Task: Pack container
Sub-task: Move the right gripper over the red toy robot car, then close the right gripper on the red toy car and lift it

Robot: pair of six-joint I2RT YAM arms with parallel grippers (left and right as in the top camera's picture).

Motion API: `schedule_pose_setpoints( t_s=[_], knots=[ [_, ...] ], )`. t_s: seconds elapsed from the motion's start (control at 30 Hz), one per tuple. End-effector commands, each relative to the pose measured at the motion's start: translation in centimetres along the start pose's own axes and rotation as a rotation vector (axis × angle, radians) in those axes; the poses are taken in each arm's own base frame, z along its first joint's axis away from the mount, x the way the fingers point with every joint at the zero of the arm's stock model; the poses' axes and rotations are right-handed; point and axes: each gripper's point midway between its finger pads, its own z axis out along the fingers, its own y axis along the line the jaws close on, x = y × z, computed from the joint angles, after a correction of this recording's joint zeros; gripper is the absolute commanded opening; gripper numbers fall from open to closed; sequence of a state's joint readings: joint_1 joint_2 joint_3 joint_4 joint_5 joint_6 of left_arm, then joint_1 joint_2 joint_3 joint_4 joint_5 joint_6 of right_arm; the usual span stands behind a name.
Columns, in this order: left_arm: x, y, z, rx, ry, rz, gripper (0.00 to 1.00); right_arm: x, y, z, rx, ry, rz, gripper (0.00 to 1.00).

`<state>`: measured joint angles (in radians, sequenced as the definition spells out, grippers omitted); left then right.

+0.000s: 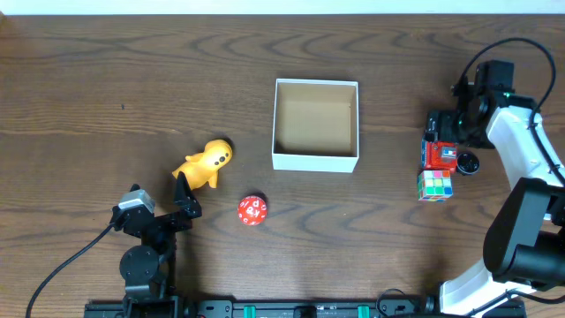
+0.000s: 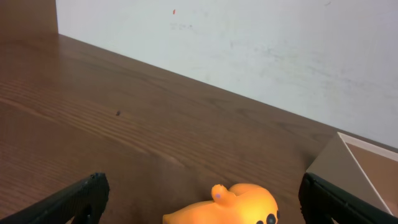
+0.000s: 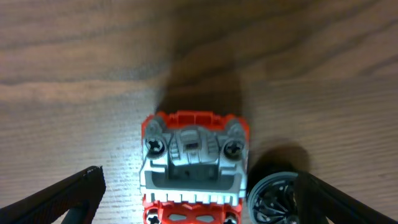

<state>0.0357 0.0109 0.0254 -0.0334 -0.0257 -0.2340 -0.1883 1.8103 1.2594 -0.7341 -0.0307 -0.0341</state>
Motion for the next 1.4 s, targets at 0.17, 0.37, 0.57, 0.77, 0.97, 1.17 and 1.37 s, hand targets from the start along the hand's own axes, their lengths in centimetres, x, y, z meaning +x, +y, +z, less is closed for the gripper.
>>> schedule_pose_setpoints(
  t_s=[0.17,0.37,0.57,0.77,0.97,1.17,1.37],
  knots=[
    [1.7,0.6,0.1,-0.022,0.047,0.021,0.98,1.5,0.6,1.8,-0.008,0.019,-0.002,0.99],
    [1.7,0.6,0.1,-0.021,0.047,0.021,0.98,1.8,0.6,2.1,-0.008,0.019,-0.002,0.99],
    [1.7,0.6,0.1,-0.021,0.047,0.021,0.98,2.0,0.6,2.3,-0.008,0.023,-0.002,0.97],
    [1.7,0.6,0.1,-0.022,0.047,0.021,0.98,2.1,0.4,2.3,0.004,0.027,0.013,0.92],
    [1.7,0.6,0.1,-0.022,0.047,0.021,0.98,2.2,0.3,2.4,0.010,0.030,0.018,0.90],
    [1.7,0.6,0.1,-0.022,0.047,0.021,0.98,2.8,0.0,2.9,0.027,0.034,0.034,0.92],
    [1.7,0.6,0.1,-0.022,0.047,0.021,0.98,3.2,0.0,3.7,0.026,0.020,0.034,0.92]
  ],
)
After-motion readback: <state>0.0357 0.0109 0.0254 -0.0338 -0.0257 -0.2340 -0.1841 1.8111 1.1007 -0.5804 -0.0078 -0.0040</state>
